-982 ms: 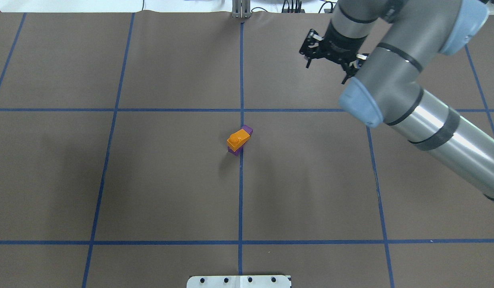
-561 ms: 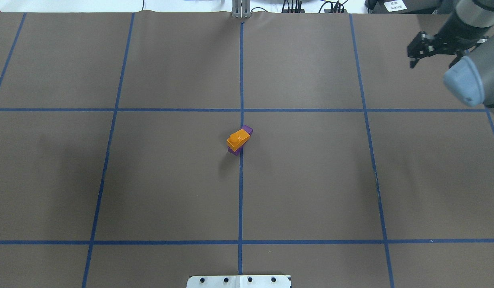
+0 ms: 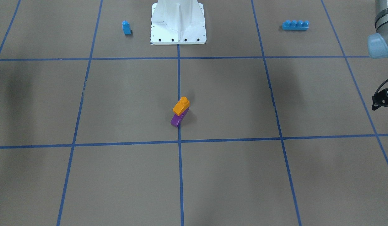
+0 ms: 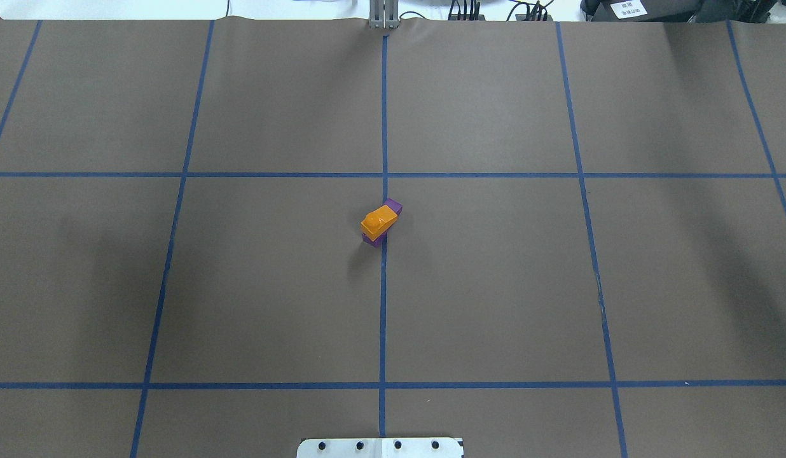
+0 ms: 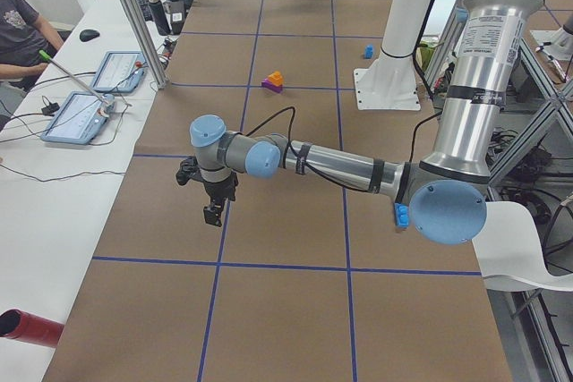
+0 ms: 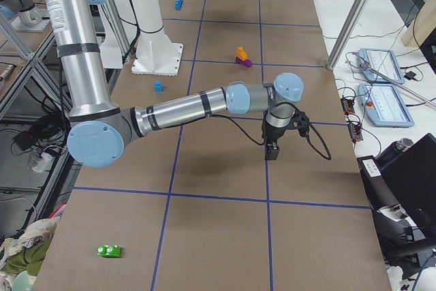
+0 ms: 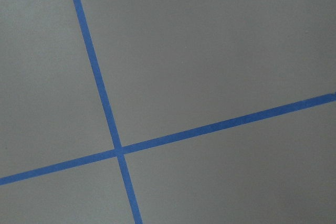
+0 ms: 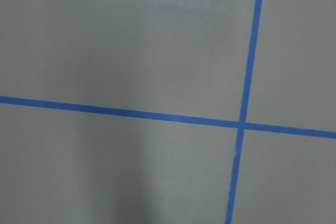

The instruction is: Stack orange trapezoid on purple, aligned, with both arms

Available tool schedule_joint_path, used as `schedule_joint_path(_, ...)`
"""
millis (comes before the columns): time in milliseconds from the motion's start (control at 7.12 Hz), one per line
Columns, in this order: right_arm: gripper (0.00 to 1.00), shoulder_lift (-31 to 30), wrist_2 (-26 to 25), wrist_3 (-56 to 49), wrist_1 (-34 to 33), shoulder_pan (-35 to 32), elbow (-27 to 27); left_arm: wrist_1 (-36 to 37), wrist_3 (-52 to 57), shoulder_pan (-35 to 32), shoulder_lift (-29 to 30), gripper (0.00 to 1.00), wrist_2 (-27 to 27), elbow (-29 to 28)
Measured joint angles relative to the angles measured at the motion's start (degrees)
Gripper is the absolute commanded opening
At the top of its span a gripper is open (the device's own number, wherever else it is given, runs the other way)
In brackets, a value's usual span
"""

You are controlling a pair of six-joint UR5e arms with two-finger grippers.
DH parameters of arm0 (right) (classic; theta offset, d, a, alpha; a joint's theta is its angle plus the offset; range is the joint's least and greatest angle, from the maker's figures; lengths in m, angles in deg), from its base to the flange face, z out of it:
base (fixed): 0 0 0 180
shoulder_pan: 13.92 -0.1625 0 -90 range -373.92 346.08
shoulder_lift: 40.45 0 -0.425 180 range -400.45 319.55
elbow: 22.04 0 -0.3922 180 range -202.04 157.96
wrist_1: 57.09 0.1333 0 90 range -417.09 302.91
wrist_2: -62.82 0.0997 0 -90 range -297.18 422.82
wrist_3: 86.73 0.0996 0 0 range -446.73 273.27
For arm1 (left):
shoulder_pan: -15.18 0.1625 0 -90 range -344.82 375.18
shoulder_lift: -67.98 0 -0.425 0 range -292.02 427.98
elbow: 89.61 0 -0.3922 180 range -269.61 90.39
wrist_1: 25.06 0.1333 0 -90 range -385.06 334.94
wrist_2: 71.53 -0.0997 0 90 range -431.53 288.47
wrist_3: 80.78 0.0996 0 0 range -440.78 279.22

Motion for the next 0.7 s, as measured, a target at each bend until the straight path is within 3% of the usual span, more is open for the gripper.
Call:
schedule_joint_path(281, 1.0, -4.6, 0.5, -2.8, 12.9, -2.1, 3.1, 0.1, 2.9, -2.0, -0.9, 1.0, 0.2, -0.3)
schedule_joint_path(702, 1.0, -6.4, 1.4, 1.8, 13.9, -2.3, 3.5, 0.2, 8.1, -6.4, -3.5, 1.0, 3.4, -2.1)
